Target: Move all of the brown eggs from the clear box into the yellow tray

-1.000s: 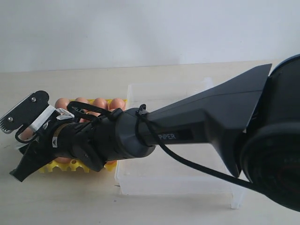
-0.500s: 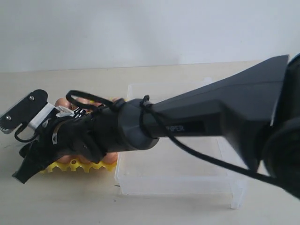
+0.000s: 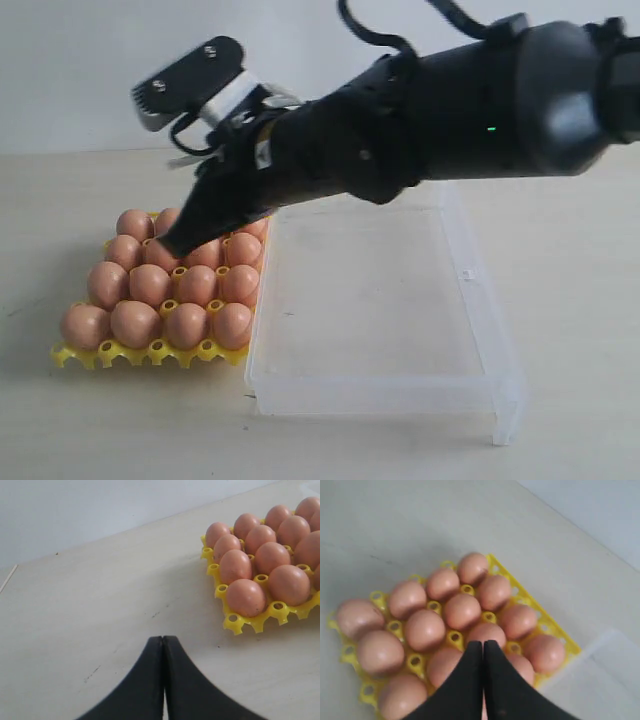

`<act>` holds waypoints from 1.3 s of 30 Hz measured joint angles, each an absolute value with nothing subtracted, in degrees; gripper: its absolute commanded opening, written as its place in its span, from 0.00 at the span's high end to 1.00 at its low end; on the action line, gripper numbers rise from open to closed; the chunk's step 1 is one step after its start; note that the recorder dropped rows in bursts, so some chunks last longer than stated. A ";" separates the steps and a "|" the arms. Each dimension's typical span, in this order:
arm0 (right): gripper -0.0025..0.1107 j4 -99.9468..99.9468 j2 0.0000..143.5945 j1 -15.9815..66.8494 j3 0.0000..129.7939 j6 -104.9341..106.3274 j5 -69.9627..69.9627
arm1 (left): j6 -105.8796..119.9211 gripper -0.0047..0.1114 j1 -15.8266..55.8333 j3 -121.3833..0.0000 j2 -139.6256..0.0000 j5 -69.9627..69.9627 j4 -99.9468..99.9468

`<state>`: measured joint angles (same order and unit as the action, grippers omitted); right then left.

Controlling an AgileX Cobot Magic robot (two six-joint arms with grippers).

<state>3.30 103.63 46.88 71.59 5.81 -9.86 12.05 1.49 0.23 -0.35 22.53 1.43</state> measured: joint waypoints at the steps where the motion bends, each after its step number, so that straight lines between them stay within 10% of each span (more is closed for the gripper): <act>1: 0.98 3.30 102.25 45.79 69.58 5.50 -9.86 | 12.05 0.96 1.49 0.23 -0.35 22.53 1.43; 39: 0.98 -5.87 20.09 23.50 4.02 4.74 -1.03 | 12.05 0.96 1.49 0.23 -0.35 22.53 1.43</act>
